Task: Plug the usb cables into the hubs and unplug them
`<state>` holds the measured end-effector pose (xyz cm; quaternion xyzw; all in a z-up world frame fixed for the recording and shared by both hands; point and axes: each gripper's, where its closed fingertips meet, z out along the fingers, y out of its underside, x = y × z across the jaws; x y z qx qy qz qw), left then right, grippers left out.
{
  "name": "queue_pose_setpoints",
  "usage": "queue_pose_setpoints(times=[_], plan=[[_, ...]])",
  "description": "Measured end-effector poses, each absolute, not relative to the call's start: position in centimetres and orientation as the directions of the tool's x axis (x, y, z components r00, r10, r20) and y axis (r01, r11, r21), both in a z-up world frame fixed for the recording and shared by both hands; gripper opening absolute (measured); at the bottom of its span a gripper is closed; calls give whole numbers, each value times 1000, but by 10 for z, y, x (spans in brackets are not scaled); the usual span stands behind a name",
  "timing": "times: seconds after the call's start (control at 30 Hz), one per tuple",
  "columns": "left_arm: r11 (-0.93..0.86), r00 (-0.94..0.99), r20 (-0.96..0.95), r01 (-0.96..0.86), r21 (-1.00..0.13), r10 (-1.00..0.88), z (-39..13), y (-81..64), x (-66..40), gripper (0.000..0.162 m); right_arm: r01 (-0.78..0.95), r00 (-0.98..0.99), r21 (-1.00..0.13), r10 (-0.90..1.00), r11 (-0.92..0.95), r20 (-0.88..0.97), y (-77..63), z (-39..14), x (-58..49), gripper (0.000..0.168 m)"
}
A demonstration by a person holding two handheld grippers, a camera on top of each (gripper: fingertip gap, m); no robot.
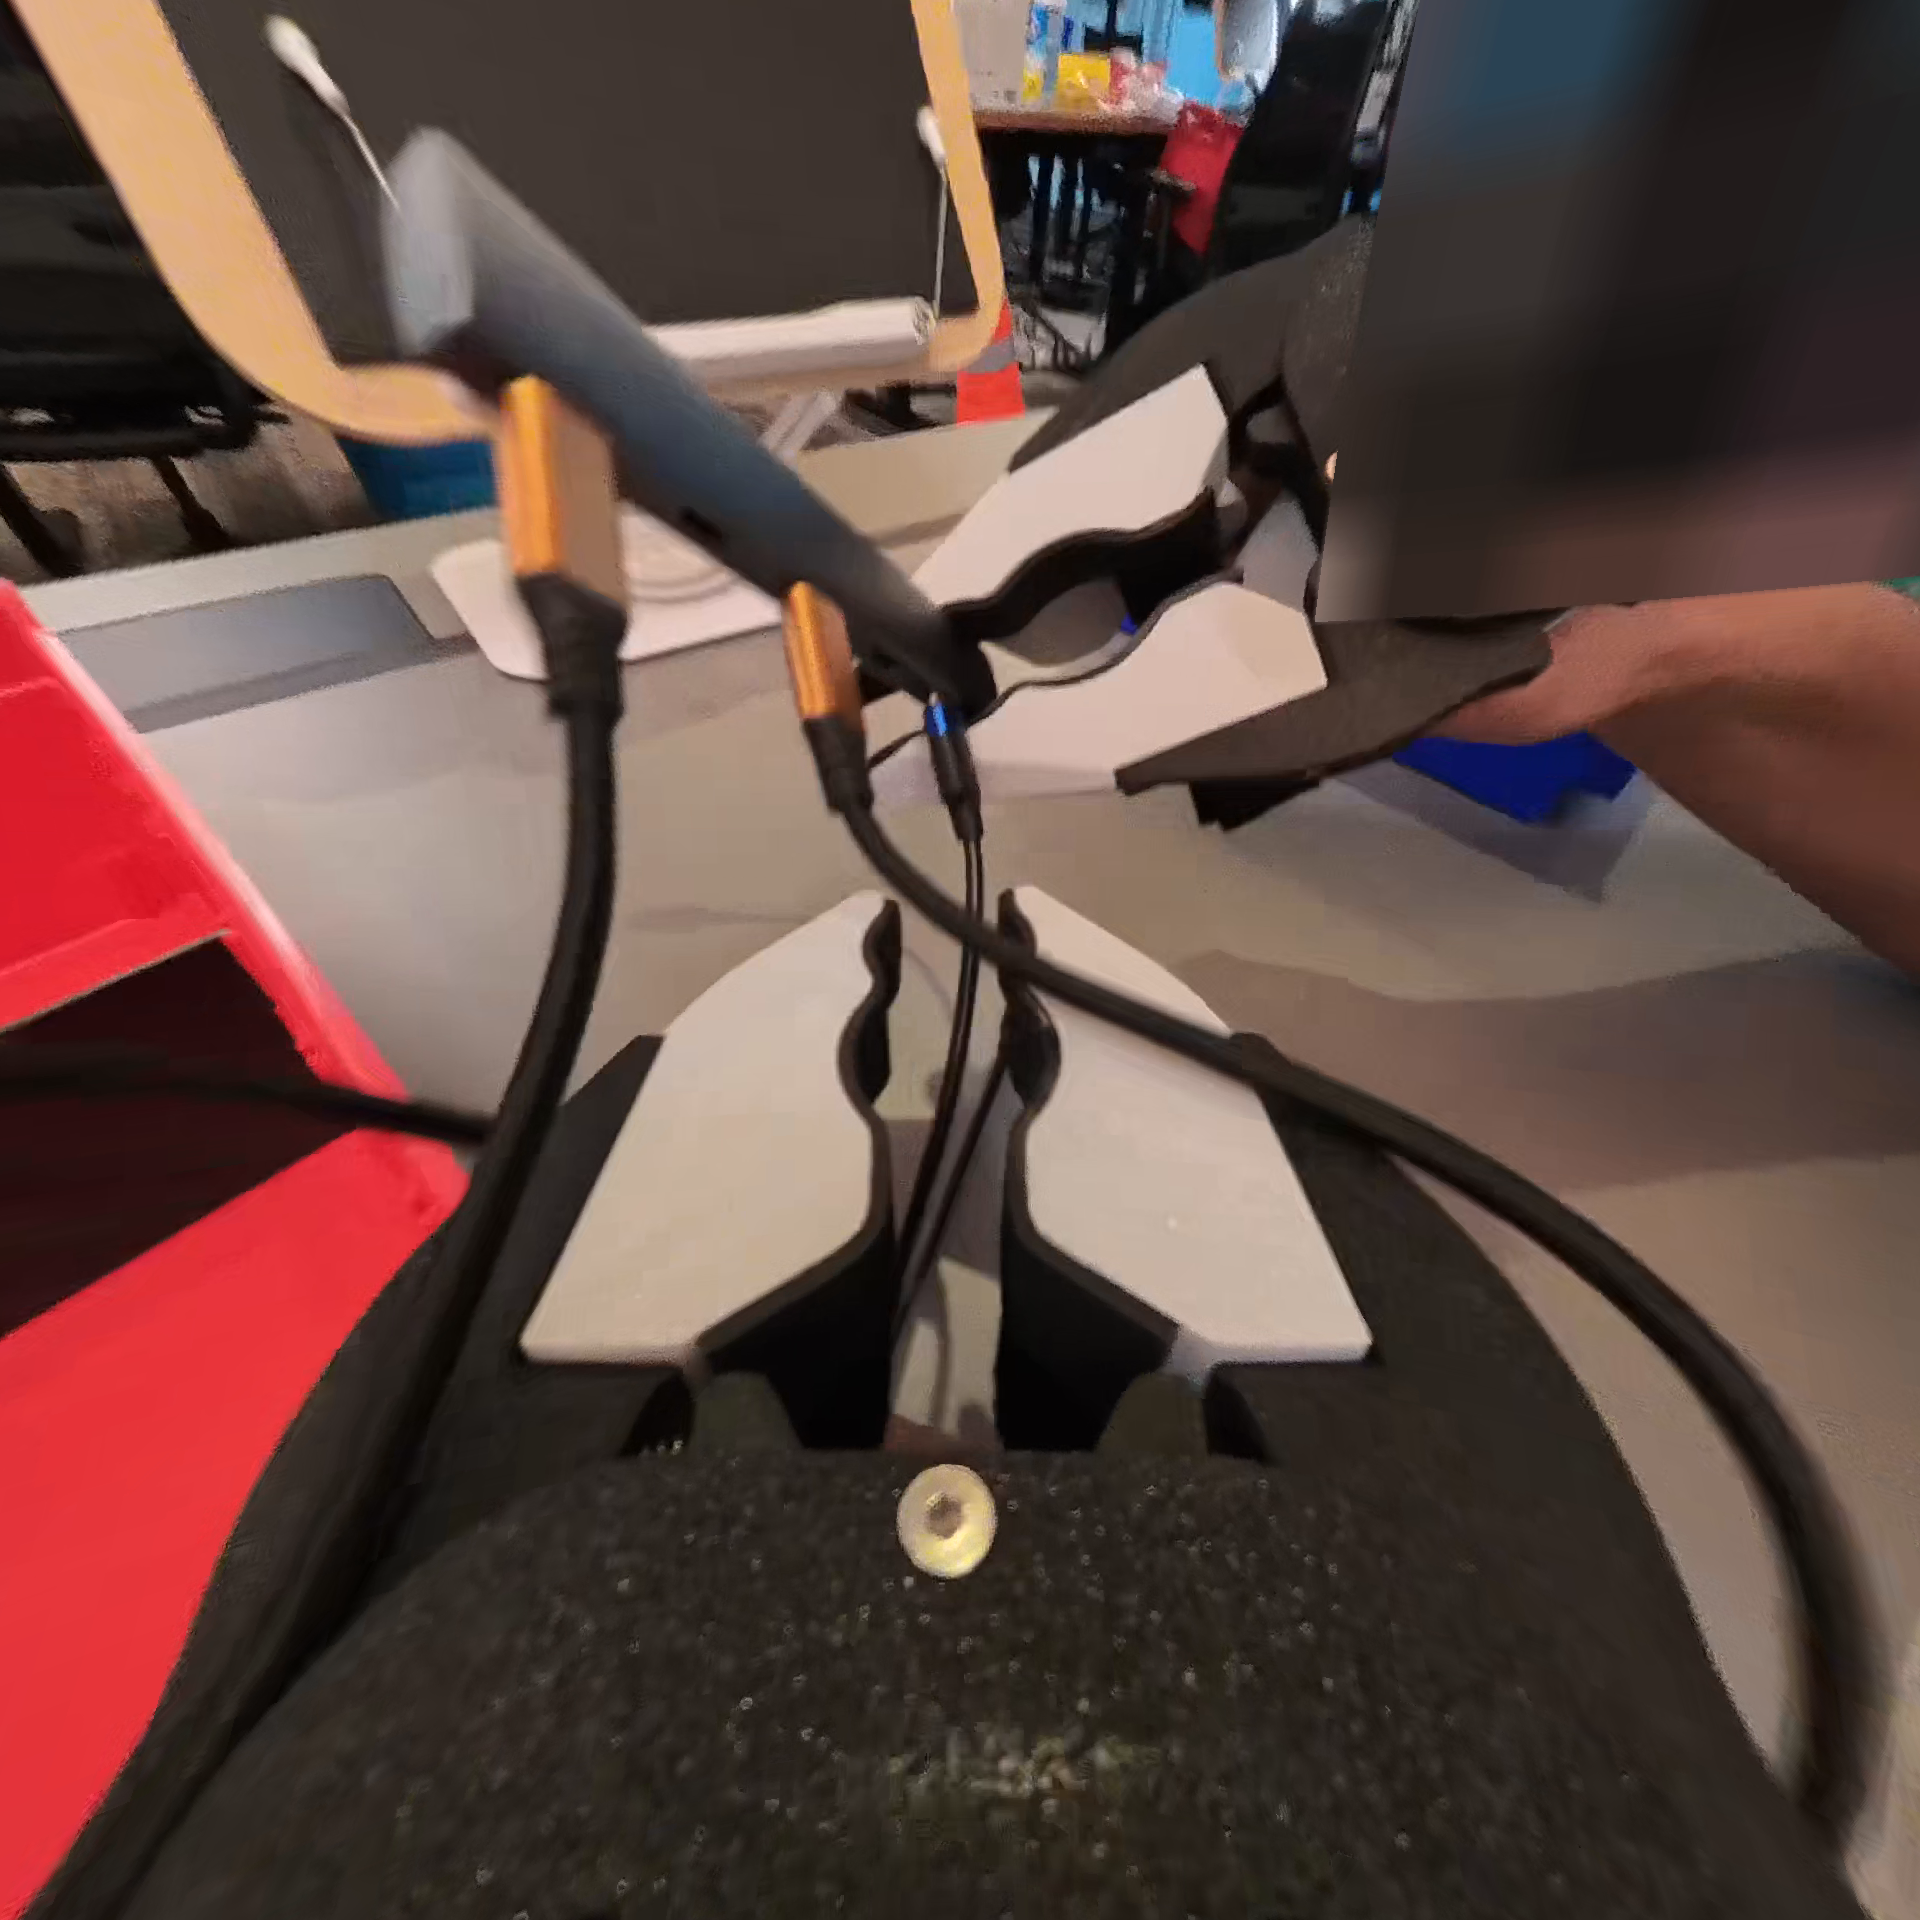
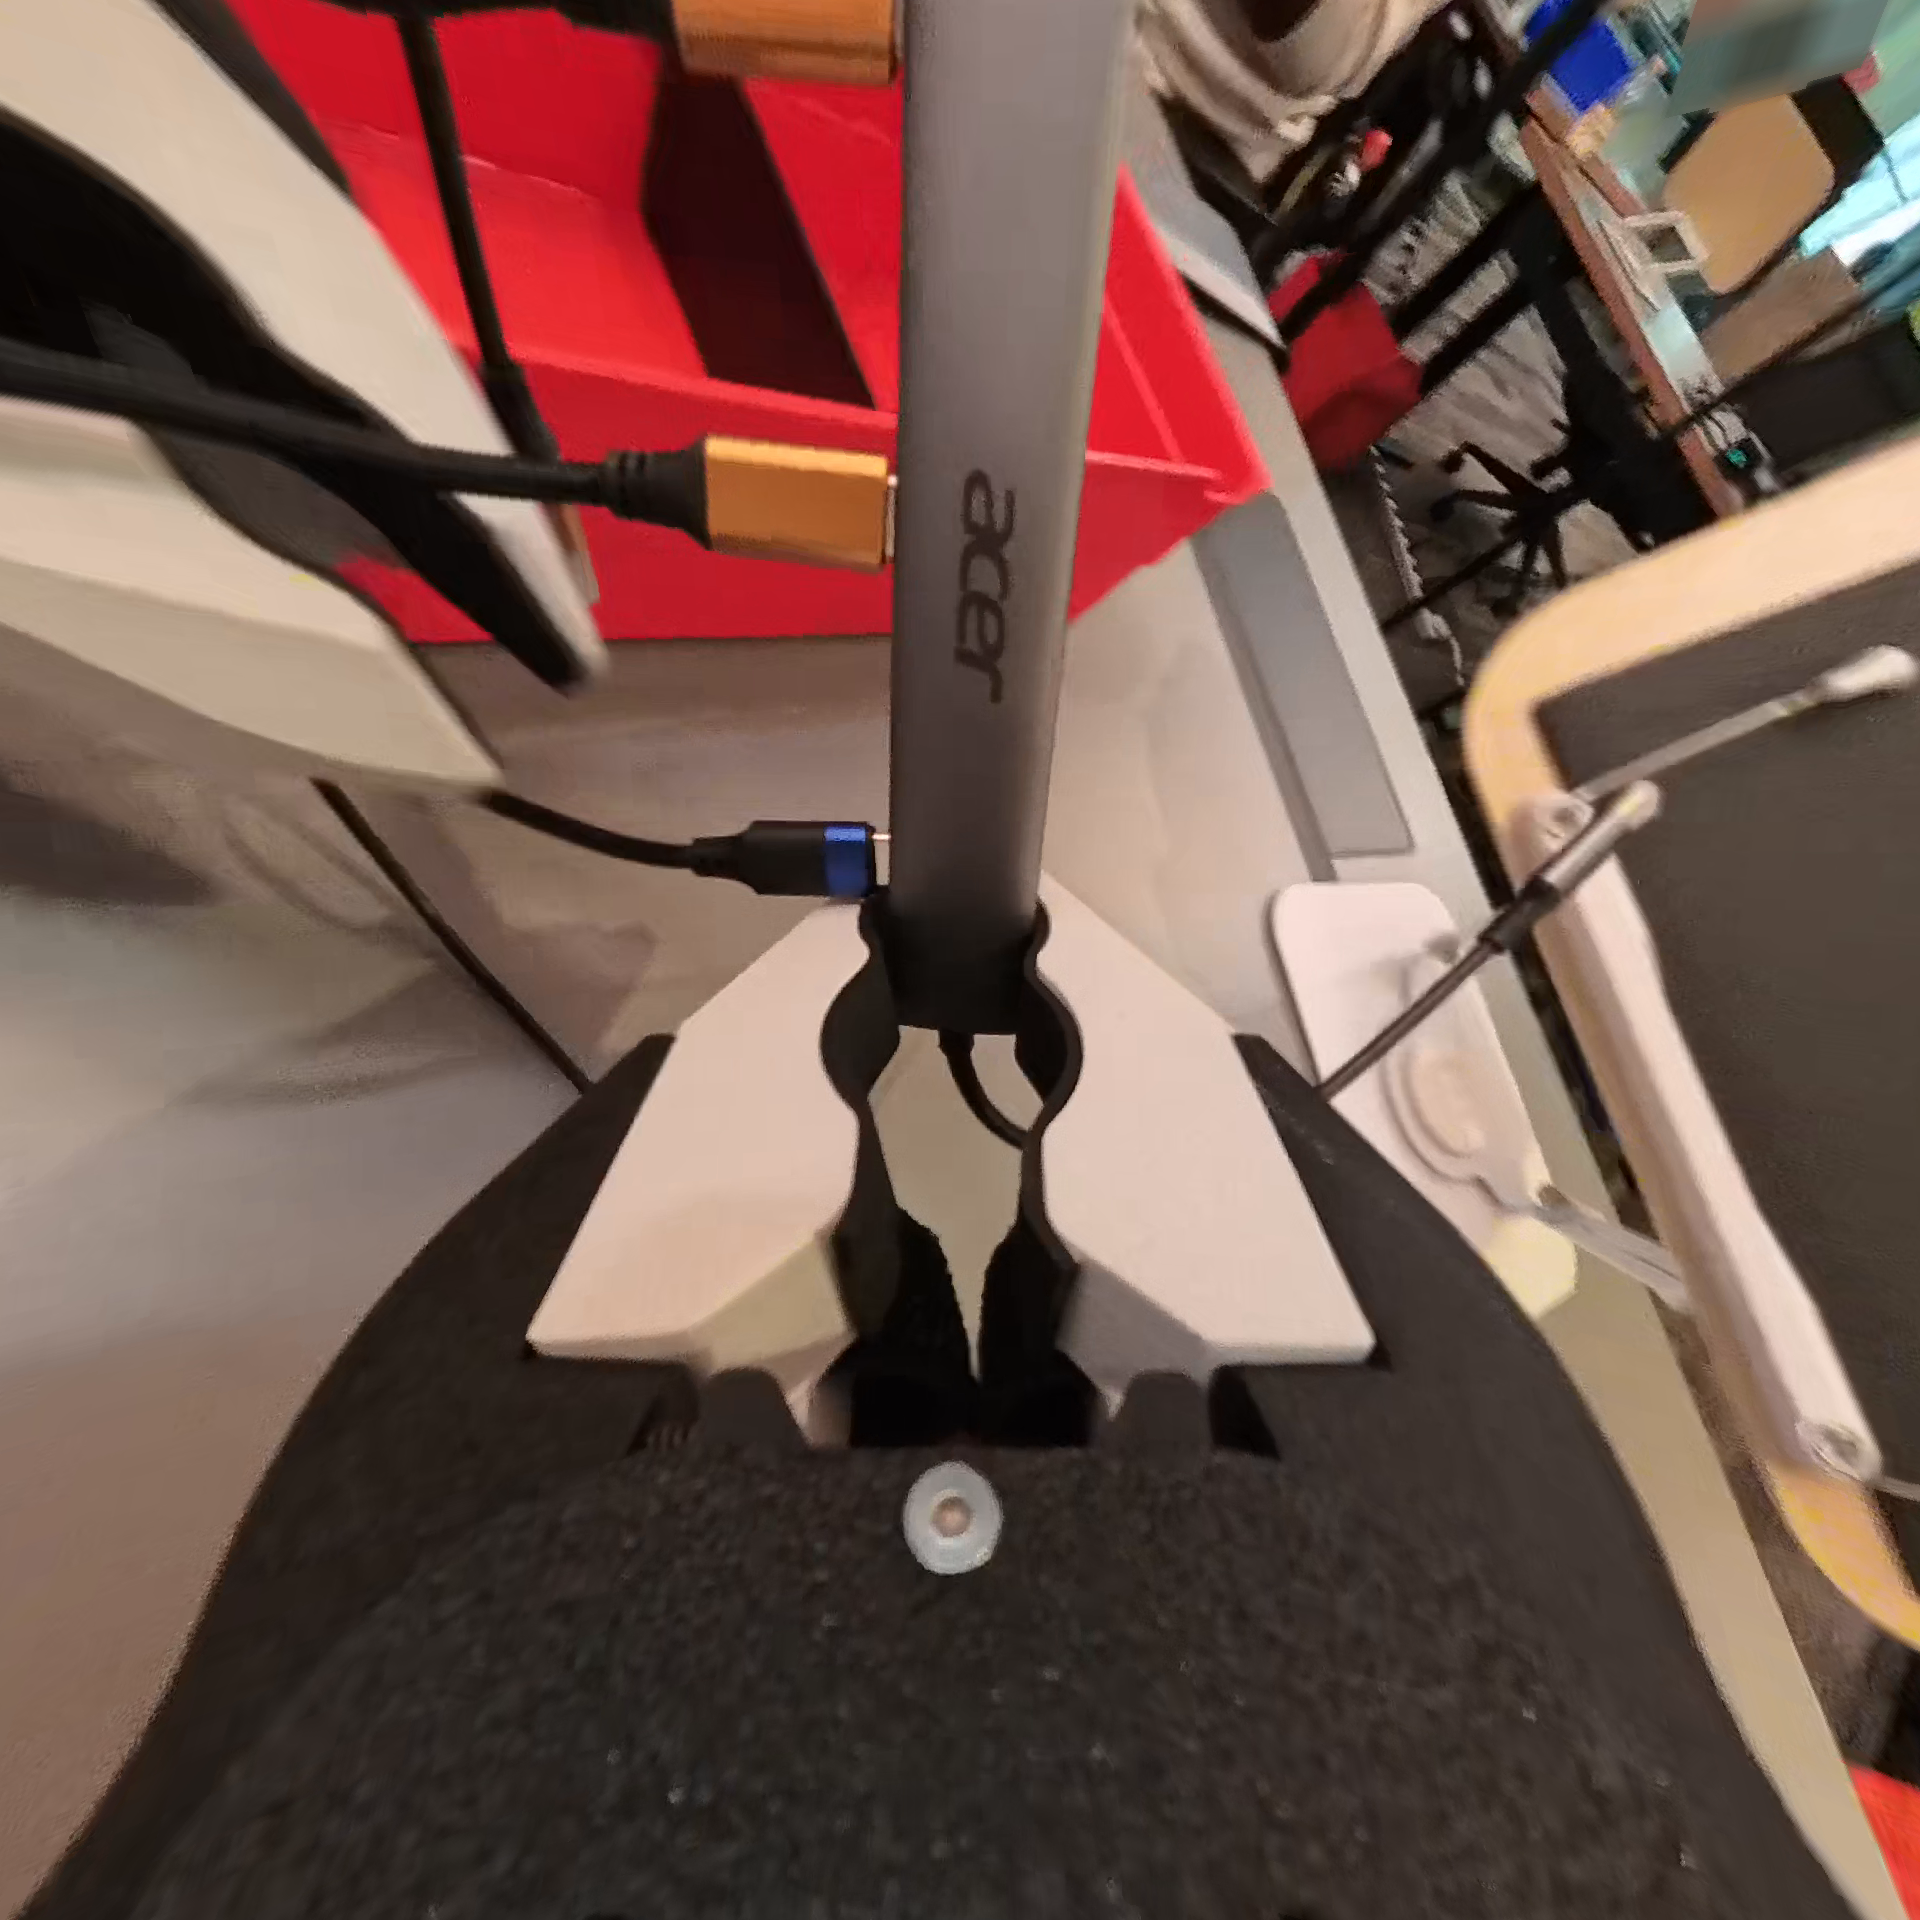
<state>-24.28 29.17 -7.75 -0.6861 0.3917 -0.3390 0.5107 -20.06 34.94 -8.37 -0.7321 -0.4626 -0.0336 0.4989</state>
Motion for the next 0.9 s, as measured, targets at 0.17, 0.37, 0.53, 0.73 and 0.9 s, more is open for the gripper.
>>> queue_pose_setpoints(times=[0.17, 0.37, 0.53, 0.73, 0.9], plan=[[-163, 535, 121, -33, -986, -836, -48, 289, -272, 25, 671, 678, -720, 541, -179, 497, 350, -28, -130, 15], [-186, 541, 183, 50, -981, -821, -50, 255, -292, 25, 661, 741, -717, 342, -220, 578, 326, 86, -15, 15], [-154, 517, 101, -62, -986, -850, -69, 230, -284, 21, 686, 674, -575, 91, -447, 733, 289, 157, 126, 15], [-118, 482, 54, -103, -988, -874, -74, 219, -271, 18, 699, 419, -381, -86, -604, 904, 267, 159, 230, 15], [-100, 449, 20, -155, -983, -893, -82, 212, -259, 17, 749, 320, -164, 134, -642, 938, 275, 40, 231, 15]])
